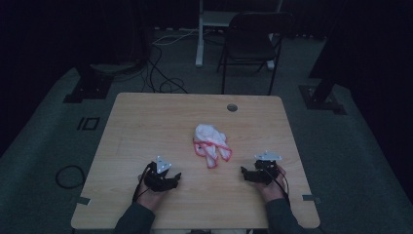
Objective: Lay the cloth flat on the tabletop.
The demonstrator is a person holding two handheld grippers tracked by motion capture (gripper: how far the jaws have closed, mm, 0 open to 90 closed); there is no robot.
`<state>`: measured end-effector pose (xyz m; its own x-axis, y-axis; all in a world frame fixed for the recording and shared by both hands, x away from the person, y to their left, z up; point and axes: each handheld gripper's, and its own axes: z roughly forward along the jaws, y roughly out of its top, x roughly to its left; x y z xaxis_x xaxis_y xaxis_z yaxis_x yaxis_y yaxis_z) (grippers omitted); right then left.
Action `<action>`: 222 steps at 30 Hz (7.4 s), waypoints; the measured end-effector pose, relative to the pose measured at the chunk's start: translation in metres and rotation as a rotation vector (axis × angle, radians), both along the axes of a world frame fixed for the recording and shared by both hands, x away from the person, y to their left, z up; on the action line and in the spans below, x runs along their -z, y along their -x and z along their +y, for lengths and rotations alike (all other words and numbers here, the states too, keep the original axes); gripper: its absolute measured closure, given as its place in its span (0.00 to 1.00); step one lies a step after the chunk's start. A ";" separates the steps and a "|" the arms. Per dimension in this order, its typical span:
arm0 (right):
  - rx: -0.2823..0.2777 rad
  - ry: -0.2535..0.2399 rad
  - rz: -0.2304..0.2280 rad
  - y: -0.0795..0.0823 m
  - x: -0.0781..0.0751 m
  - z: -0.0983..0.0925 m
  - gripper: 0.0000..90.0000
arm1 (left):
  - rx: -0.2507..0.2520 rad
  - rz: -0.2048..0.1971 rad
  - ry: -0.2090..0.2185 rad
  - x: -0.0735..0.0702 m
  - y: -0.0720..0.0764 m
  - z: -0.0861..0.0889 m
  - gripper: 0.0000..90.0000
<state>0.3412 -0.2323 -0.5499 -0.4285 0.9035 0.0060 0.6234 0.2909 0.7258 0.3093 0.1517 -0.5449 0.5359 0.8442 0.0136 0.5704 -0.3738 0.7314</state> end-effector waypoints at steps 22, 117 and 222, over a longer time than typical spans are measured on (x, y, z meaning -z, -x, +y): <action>-0.026 0.001 0.000 -0.001 0.000 0.001 0.15 | -0.003 -0.001 -0.002 0.000 0.000 -0.001 0.38; -0.107 0.027 -0.003 -0.063 -0.013 0.069 0.74 | 0.156 -0.098 0.006 -0.024 -0.024 -0.103 0.99; -0.195 0.121 -0.093 -0.066 -0.031 0.052 0.66 | 0.010 0.067 0.287 -0.018 -0.050 -0.005 0.81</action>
<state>0.4073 -0.1800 -0.5187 -0.5884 0.7956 -0.1444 0.4793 0.4870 0.7301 0.3590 0.1468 -0.5272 0.5357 0.8032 -0.2606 0.6180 -0.1626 0.7692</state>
